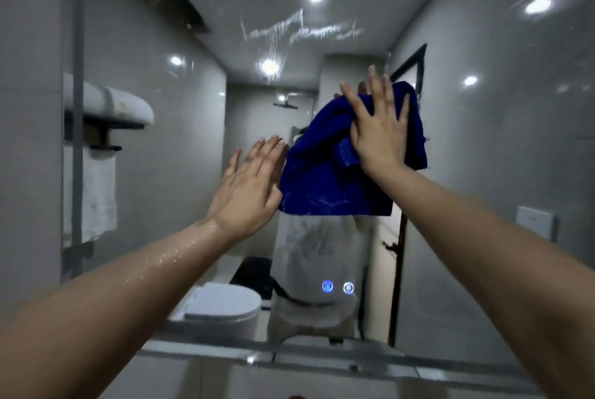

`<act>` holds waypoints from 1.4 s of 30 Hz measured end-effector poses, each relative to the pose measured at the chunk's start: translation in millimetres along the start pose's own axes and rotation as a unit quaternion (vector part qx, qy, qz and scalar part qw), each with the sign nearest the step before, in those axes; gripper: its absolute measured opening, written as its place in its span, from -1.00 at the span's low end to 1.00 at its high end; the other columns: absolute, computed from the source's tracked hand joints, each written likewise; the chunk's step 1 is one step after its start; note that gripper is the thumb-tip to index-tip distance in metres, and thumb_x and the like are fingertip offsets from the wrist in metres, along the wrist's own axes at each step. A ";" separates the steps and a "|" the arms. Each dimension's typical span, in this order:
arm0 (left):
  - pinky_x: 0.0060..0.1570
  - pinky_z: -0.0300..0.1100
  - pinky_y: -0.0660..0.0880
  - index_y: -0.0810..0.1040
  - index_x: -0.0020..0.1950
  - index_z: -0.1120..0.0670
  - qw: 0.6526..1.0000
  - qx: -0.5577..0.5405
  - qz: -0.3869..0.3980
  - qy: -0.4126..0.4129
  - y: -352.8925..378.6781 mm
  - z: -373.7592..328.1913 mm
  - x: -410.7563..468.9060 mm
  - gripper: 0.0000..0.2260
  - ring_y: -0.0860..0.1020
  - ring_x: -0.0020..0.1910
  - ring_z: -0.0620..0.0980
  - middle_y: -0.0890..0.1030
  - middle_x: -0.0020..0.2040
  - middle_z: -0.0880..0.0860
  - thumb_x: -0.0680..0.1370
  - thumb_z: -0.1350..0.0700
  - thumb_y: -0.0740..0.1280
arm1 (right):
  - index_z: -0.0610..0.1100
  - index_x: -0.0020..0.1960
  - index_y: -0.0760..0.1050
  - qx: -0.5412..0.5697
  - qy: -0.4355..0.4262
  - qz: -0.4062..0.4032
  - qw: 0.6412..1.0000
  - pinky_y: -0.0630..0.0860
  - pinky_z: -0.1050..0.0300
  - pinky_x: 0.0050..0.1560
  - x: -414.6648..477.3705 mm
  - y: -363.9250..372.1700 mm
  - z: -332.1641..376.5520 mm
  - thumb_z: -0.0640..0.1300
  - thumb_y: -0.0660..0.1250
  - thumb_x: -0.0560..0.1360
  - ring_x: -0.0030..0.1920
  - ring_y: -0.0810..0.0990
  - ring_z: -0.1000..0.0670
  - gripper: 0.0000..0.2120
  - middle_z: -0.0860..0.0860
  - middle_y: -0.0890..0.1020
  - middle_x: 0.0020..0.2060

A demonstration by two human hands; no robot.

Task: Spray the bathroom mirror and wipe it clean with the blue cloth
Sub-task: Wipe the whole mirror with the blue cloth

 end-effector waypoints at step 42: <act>0.45 0.05 -0.03 -0.07 0.48 -0.03 0.998 0.041 0.037 0.001 43.5 -110.0 -29.1 -0.49 0.12 0.50 -0.02 0.15 0.52 -0.04 0.53 -0.05 -0.13 | -0.14 0.47 0.09 0.023 -0.079 -0.001 0.997 -0.20 -0.05 0.46 -148.9 40.6 -75.4 0.00 0.05 0.45 0.45 0.09 -0.15 -0.39 -0.19 0.30 0.44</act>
Point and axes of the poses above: each hand's wrist, its own x-axis towards the middle knuckle, its own y-axis out of the palm, z = x × y, the point moved 9 cm from there along x, towards the middle knuckle
